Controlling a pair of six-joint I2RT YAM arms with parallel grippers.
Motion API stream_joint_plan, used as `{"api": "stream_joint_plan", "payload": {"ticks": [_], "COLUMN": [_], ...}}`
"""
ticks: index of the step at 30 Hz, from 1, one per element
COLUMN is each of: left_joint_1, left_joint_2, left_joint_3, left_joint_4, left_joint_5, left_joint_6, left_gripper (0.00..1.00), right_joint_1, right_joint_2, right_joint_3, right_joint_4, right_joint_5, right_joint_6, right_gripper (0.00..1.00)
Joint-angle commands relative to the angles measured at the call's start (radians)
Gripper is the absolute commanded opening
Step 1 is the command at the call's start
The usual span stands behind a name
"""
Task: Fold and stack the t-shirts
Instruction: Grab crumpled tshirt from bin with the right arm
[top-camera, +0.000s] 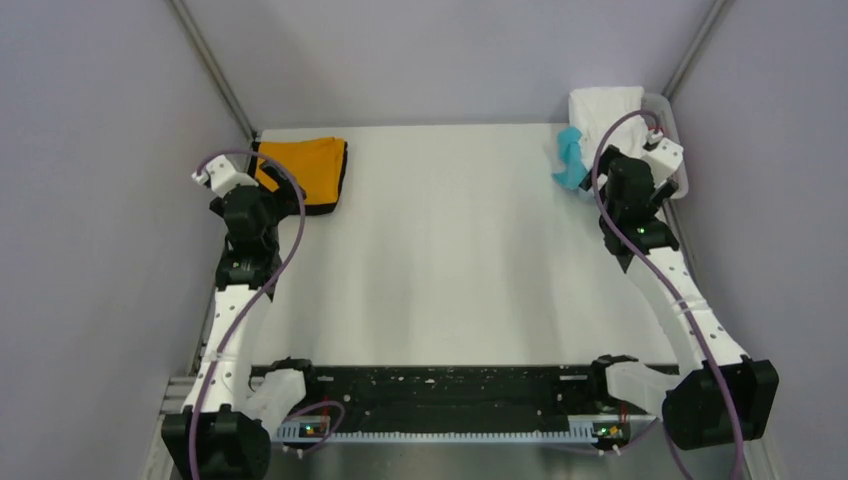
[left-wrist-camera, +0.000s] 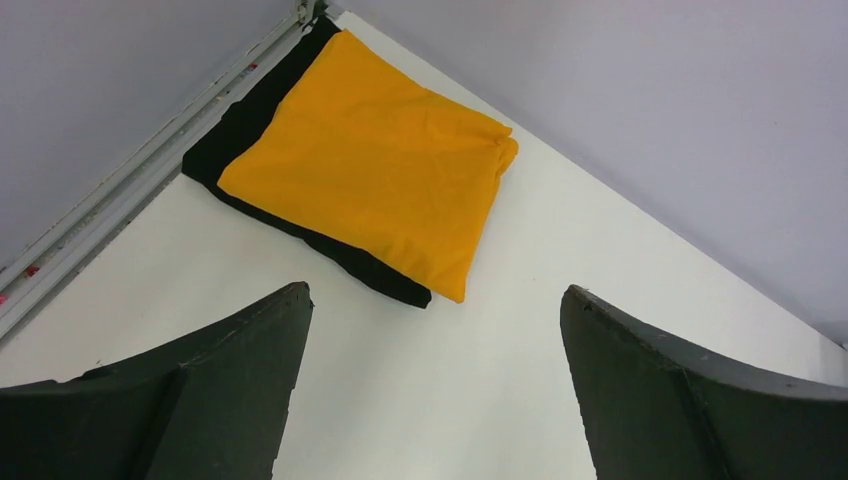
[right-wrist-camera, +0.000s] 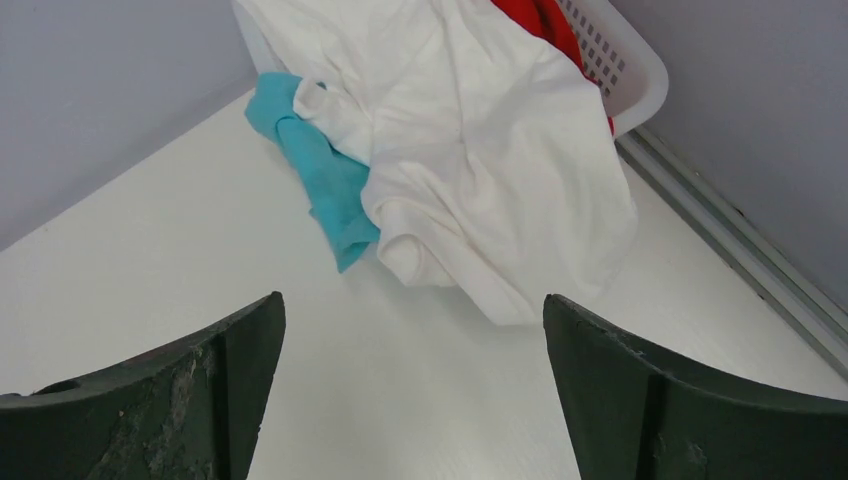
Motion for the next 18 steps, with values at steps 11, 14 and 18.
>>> {"api": "stream_joint_plan", "payload": {"ticks": [11, 14, 18], "left_joint_1": [0.003, 0.005, 0.005], "left_joint_2": [0.058, 0.074, 0.086], "left_joint_3": [0.065, 0.077, 0.075], "left_joint_4": [-0.038, -0.049, -0.052], "left_joint_5": [0.04, 0.048, 0.045], "left_joint_6": [0.004, 0.014, 0.014], "left_gripper": [0.99, 0.99, 0.99], "right_joint_1": [-0.079, -0.125, -0.191], "right_joint_2": [0.313, 0.437, 0.594], "right_joint_3": [0.382, 0.521, 0.69], "right_joint_4": [-0.071, -0.118, -0.332], "right_joint_5": [-0.353, -0.371, -0.442], "right_joint_6": [-0.166, -0.182, -0.171], "right_gripper": [0.99, 0.99, 0.98]}}
